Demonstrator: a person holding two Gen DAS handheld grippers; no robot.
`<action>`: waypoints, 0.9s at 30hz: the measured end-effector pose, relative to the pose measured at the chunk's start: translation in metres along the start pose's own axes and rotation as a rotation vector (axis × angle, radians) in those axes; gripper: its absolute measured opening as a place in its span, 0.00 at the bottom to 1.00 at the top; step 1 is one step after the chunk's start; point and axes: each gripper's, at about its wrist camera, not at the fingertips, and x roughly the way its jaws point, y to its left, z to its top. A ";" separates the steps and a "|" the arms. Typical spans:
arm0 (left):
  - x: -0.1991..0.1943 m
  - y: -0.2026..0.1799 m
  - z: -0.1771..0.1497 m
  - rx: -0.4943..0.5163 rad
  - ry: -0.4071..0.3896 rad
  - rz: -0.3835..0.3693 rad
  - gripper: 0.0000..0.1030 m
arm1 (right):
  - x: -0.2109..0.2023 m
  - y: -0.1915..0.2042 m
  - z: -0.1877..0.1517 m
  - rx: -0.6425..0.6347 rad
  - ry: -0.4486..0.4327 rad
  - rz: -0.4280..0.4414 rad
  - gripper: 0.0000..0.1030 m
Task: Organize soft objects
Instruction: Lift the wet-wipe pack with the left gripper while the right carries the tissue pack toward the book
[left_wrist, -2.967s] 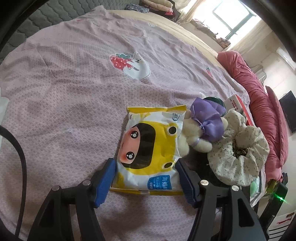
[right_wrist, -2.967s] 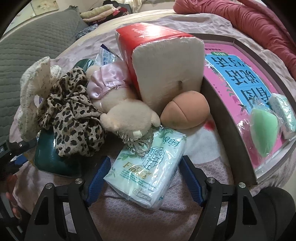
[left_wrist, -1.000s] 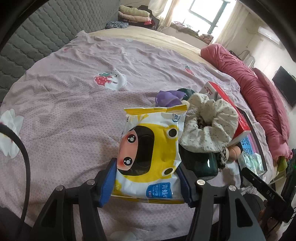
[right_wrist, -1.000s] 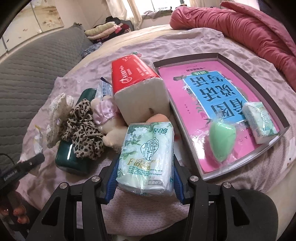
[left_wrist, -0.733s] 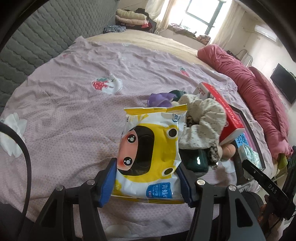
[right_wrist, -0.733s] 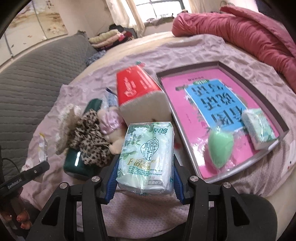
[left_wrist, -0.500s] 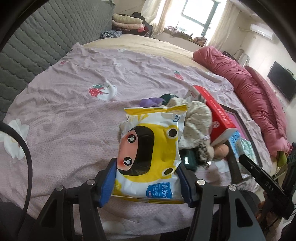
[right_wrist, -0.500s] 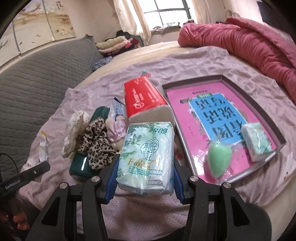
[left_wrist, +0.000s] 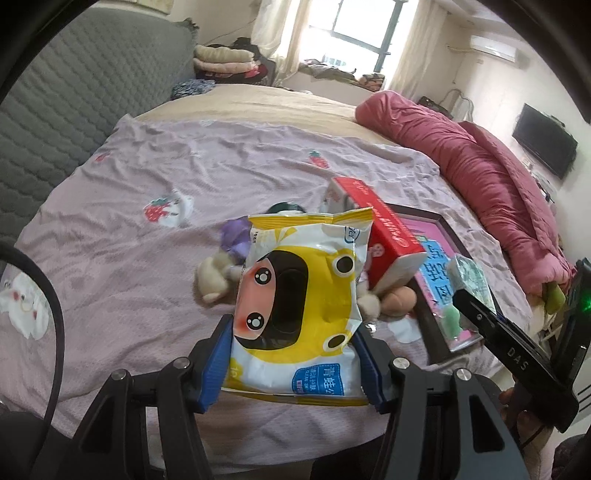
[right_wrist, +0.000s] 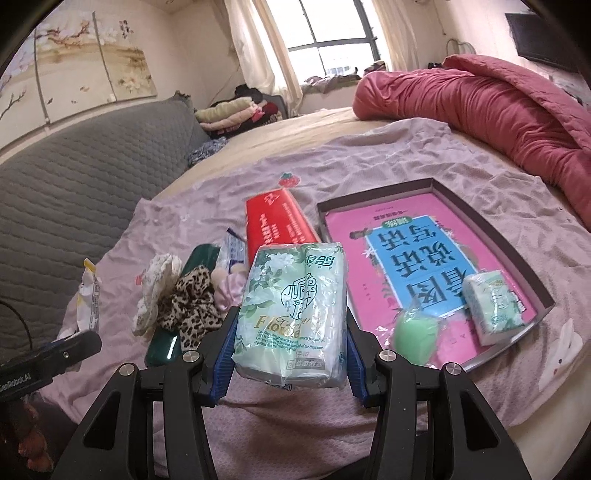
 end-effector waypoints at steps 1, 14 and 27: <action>0.000 -0.005 0.001 0.008 0.000 -0.004 0.59 | -0.002 -0.002 0.001 0.005 -0.007 -0.001 0.50; 0.005 -0.074 0.007 0.123 0.011 -0.057 0.59 | -0.020 -0.026 0.010 0.030 -0.083 -0.040 0.50; 0.017 -0.133 0.014 0.221 0.015 -0.095 0.59 | -0.031 -0.070 0.016 0.112 -0.134 -0.095 0.50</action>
